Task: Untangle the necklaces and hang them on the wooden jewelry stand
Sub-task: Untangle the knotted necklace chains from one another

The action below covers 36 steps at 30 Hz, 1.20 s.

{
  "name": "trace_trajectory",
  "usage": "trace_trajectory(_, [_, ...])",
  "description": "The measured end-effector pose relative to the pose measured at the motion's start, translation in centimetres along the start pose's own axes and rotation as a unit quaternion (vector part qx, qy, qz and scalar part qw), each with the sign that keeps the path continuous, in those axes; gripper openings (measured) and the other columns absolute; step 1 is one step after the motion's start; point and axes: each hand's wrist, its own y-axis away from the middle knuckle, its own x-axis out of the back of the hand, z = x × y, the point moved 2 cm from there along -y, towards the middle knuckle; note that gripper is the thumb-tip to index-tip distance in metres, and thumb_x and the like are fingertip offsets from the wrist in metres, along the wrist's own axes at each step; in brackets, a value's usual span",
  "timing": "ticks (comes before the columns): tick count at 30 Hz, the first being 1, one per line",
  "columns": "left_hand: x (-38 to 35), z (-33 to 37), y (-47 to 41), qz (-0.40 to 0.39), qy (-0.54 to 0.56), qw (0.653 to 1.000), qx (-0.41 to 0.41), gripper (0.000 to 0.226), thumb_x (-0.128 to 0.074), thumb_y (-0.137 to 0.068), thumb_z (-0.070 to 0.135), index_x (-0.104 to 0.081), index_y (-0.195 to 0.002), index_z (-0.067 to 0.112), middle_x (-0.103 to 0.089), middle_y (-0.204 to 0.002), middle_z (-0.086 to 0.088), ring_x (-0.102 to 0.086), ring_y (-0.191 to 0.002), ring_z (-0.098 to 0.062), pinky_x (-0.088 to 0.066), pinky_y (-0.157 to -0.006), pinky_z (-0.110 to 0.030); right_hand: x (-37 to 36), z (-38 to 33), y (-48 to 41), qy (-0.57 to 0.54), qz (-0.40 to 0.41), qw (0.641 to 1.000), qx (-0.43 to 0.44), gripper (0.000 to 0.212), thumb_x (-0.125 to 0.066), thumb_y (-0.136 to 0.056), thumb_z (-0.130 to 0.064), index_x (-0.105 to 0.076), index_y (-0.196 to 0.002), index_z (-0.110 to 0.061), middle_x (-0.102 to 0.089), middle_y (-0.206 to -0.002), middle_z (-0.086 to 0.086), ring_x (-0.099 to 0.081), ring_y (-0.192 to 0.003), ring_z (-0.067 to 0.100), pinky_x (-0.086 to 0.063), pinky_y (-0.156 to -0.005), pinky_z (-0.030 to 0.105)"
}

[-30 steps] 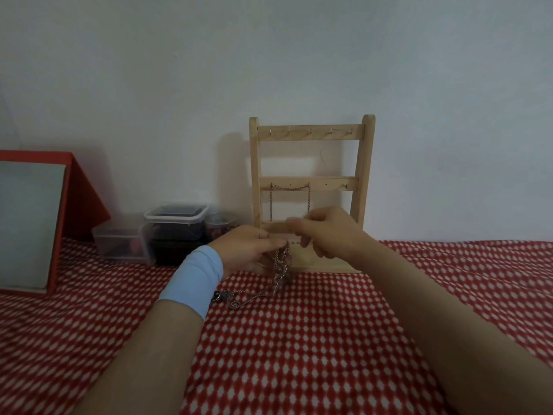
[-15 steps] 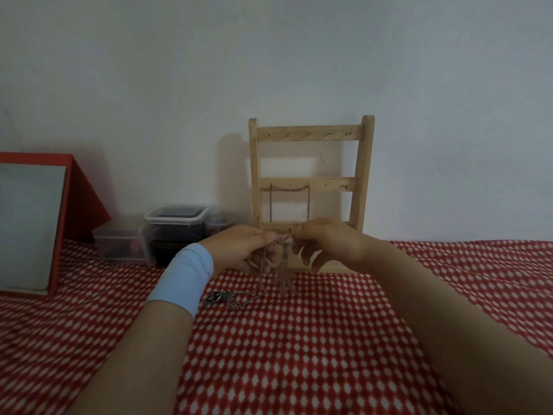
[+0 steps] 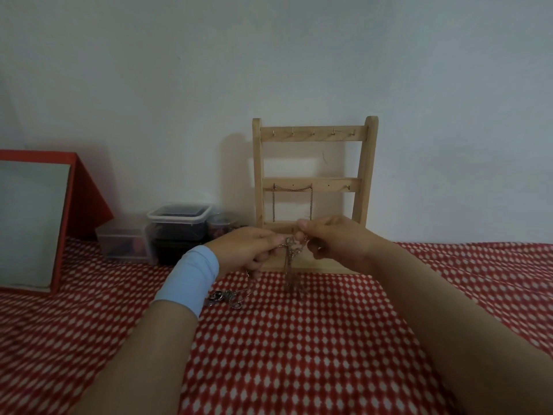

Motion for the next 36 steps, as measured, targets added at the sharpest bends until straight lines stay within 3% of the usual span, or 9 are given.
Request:
trace_trajectory(6, [-0.1,-1.1,-0.2,-0.051,-0.026,0.998,0.022,0.031,-0.052,-0.099,0.032,-0.062,-0.075,0.015,-0.050,-0.061,0.002,-0.052,-0.057,-0.013,-0.055,-0.083,-0.041,-0.6,-0.2,0.2,-0.214,-0.077,0.972,-0.054,0.037,-0.048,-0.101,-0.026,-0.056,-0.066,-0.020,-0.051,-0.066,-0.002,-0.041,-0.058,0.014,-0.036,-0.062,0.031])
trace_trajectory(11, [-0.1,-0.7,-0.6,-0.028,-0.021,0.999,0.005,0.029,-0.054,-0.098,0.026,-0.063,-0.074,0.013,-0.052,-0.063,0.000,-0.055,-0.057,-0.009,-0.057,-0.090,-0.041,-0.8,0.0,0.4,0.057,-0.093,0.988,-0.110,0.029,-0.060,-0.100,-0.032,-0.066,-0.080,-0.012,-0.041,-0.053,-0.003,-0.035,-0.049,0.013,-0.030,-0.051,0.026])
trace_trajectory(13, [0.1,-0.9,-0.5,-0.022,-0.037,0.999,0.008,0.029,-0.054,-0.098,0.026,-0.063,-0.075,0.013,-0.049,-0.061,0.001,-0.052,-0.056,-0.009,-0.057,-0.089,-0.039,-0.5,-0.2,0.2,0.059,-0.087,0.992,-0.070,0.029,-0.055,-0.103,-0.032,-0.063,-0.082,-0.013,-0.049,-0.060,-0.002,-0.042,-0.055,0.014,-0.036,-0.057,0.028])
trace_trajectory(16, [0.4,-1.7,-0.4,-0.025,-0.090,0.995,0.028,0.029,-0.055,-0.098,0.033,-0.064,-0.077,0.015,-0.051,-0.062,0.003,-0.054,-0.055,-0.009,-0.057,-0.086,-0.038,0.2,-0.5,-0.1,-0.128,-0.056,0.990,-0.011,0.033,-0.043,-0.105,-0.026,-0.053,-0.075,-0.019,-0.057,-0.073,-0.002,-0.048,-0.067,0.015,-0.037,-0.068,0.032])
trace_trajectory(20, [0.3,-1.5,-0.4,-0.029,-0.067,0.997,0.017,0.029,-0.051,-0.100,0.030,-0.063,-0.079,0.014,-0.050,-0.062,0.004,-0.050,-0.054,-0.009,-0.056,-0.075,-0.032,0.8,0.2,-0.6,-0.323,0.002,0.945,-0.045,0.040,-0.043,-0.099,-0.025,-0.042,-0.059,-0.021,-0.045,-0.060,0.001,-0.041,-0.059,0.019,-0.032,-0.063,0.033])
trace_trajectory(25, [0.6,-0.6,-0.2,-0.004,-0.043,0.999,0.003,0.027,-0.050,-0.100,0.028,-0.065,-0.084,0.012,-0.043,-0.060,0.004,-0.043,-0.054,-0.010,-0.056,-0.073,-0.031,0.5,-0.1,0.2,0.070,-0.066,0.992,-0.083,0.035,-0.065,-0.097,-0.035,-0.062,-0.068,-0.015,-0.032,-0.056,-0.003,-0.026,-0.050,0.013,-0.023,-0.053,0.028])
trace_trajectory(29, [0.5,-0.5,-0.1,-0.003,-0.107,0.994,0.013,0.028,-0.051,-0.100,0.032,-0.069,-0.085,0.016,-0.041,-0.056,0.005,-0.039,-0.054,-0.012,-0.048,-0.058,-0.024,0.3,-0.8,0.6,0.181,-0.072,0.978,-0.073,0.029,-0.068,-0.095,-0.037,-0.072,-0.078,-0.014,-0.041,-0.059,-0.004,-0.037,-0.056,0.012,-0.036,-0.062,0.028])
trace_trajectory(33, [0.9,-1.2,0.1,0.000,-0.151,0.988,0.010,0.021,-0.050,-0.099,0.035,-0.070,-0.097,0.028,-0.044,-0.056,0.003,-0.040,-0.051,-0.012,-0.044,-0.054,-0.023,0.6,-1.0,0.4,-0.077,-0.030,0.997,-0.005,0.034,-0.046,-0.106,-0.028,-0.053,-0.074,-0.018,-0.067,-0.075,-0.001,-0.057,-0.075,0.017,-0.041,-0.079,0.035])
trace_trajectory(36, [0.8,-1.2,-0.1,0.002,-0.135,0.991,0.010,0.022,-0.049,-0.100,0.034,-0.070,-0.100,0.027,-0.042,-0.052,0.007,-0.039,-0.048,-0.009,-0.049,-0.061,-0.028,0.9,-1.2,0.0,-0.309,0.017,0.951,0.010,0.041,-0.042,-0.105,-0.024,-0.047,-0.065,-0.019,-0.062,-0.068,0.002,-0.056,-0.073,0.021,-0.043,-0.077,0.035])
